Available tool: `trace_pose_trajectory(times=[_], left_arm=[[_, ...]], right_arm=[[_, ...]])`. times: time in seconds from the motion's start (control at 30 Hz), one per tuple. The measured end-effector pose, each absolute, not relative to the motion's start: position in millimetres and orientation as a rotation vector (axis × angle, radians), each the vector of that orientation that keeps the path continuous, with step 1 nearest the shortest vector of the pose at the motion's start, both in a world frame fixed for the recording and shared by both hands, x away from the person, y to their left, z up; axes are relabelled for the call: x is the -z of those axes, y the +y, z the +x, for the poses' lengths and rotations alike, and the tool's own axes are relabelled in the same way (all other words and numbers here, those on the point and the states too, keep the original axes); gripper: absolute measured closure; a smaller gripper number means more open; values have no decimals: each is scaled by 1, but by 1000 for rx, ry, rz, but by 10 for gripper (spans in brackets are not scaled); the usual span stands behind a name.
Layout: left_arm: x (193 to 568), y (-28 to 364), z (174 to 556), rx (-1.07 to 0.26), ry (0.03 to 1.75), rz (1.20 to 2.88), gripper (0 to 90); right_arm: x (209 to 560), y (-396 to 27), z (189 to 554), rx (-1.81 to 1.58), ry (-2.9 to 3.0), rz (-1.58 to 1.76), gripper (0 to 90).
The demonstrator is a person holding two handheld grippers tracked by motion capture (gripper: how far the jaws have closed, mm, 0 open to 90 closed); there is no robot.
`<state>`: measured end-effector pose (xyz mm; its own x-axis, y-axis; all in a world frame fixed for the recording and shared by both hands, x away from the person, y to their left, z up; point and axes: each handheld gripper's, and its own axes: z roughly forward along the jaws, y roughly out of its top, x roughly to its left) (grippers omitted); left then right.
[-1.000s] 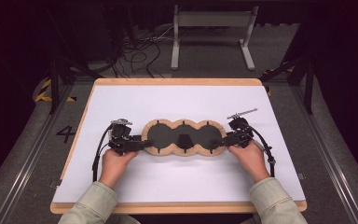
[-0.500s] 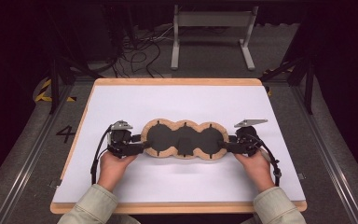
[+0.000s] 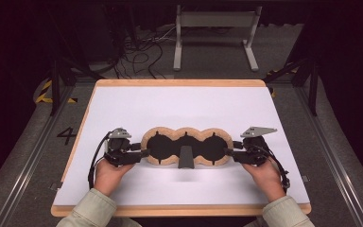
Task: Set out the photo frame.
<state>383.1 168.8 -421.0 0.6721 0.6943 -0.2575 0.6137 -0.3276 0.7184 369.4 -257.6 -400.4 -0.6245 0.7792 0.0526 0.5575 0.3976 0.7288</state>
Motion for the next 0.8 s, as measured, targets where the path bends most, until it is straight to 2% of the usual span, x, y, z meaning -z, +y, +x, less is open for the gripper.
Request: trace_pose_trajectory(times=[0.17,0.8], left_arm=[[419,172,377,-99,988,2044,521],[421,185,351,-33,888,2121,627]], right_arm=[[397,-260,360,-1072,2376,1138,557],[382,-270,332,-1062,2565,1051,600]])
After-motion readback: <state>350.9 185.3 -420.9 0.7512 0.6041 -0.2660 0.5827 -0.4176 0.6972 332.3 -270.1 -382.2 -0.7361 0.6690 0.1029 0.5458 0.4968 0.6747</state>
